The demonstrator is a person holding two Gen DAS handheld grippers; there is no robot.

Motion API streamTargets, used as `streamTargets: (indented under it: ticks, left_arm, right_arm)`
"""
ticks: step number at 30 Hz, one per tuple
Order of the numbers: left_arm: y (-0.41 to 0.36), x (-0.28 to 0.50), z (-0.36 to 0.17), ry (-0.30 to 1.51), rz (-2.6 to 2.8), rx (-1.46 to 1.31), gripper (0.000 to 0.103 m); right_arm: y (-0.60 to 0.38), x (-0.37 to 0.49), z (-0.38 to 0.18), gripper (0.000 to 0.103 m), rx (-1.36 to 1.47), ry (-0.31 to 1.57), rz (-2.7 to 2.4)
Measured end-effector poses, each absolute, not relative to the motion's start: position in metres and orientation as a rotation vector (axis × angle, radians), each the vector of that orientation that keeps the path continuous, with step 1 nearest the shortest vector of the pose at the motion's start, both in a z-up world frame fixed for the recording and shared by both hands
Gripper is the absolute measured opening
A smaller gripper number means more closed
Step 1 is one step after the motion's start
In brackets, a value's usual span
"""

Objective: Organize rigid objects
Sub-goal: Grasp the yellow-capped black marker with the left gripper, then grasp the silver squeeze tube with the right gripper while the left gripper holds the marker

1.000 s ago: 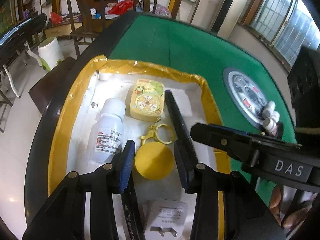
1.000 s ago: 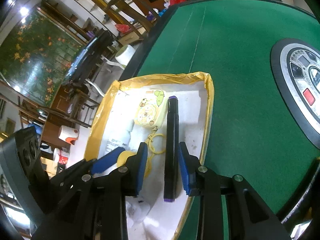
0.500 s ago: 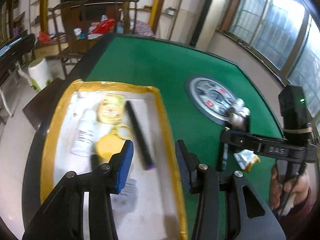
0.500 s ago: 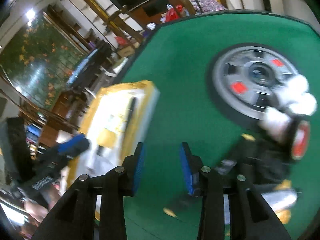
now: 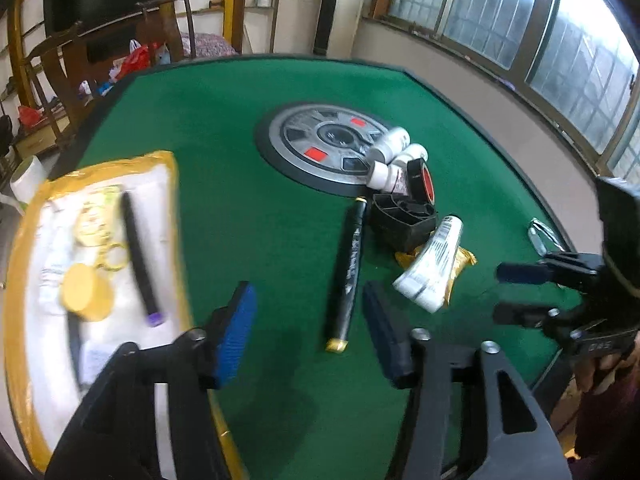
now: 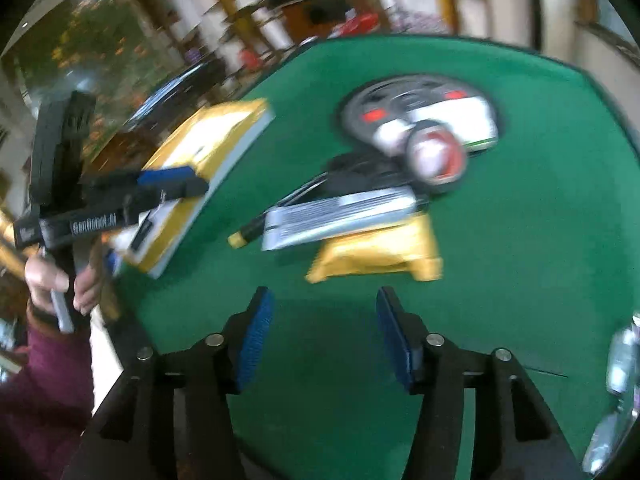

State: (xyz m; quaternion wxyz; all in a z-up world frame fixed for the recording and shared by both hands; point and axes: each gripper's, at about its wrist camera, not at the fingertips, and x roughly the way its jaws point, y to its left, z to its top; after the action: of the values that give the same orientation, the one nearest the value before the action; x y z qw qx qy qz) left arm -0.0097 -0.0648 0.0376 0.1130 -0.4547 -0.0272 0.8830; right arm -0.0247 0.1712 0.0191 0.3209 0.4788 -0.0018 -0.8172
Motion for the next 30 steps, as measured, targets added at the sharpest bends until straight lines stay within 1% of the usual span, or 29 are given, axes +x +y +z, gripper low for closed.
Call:
streamTargets:
  ticks: [4,8,12,14,16,18,22,26,28,30]
  left_arm:
    - [-0.039,-0.025,0.021,-0.013,2.549,-1.398,0.056]
    - [-0.023,-0.035,0.009,0.083,2.562,-1.445,0.056]
    - [-0.016,-0.048,0.000,0.122,2.585,-1.453,0.055]
    - [-0.015,-0.055,-0.006,0.131,2.608,-1.465,0.043]
    - [-0.017,-0.059,-0.008,0.086,2.634,-1.447,0.023]
    - [-0.020,-0.056,-0.008,0.083,2.673,-1.437,0.013]
    - [-0.033,-0.038,-0.008,0.026,2.716,-1.420,0.012]
    - [-0.047,-0.028,-0.009,-0.050,2.723,-1.387,0.013]
    - [-0.050,-0.027,-0.009,-0.076,2.718,-1.378,0.013]
    - [-0.050,-0.026,-0.009,-0.066,2.729,-1.363,0.012]
  right_arm:
    - [0.184,-0.038,0.010,0.049,1.271,-0.149,-2.164]
    - [0.192,-0.043,0.003,0.049,1.274,-0.209,-2.160]
    - [0.209,-0.046,-0.002,0.049,1.275,-0.282,-2.162]
    - [0.213,-0.048,-0.001,0.049,1.278,-0.322,-2.155]
    - [0.214,-0.050,0.003,0.049,1.272,-0.360,-2.148]
    - [0.212,-0.053,0.007,0.049,1.264,-0.386,-2.143]
    - [0.202,-0.060,0.008,0.049,1.267,-0.443,-2.115]
    - [0.184,-0.073,-0.004,0.049,1.320,-0.454,-2.084]
    - [0.175,-0.079,-0.007,0.046,1.322,-0.440,-2.109]
    - [0.161,-0.085,-0.008,0.045,1.323,-0.383,-2.153]
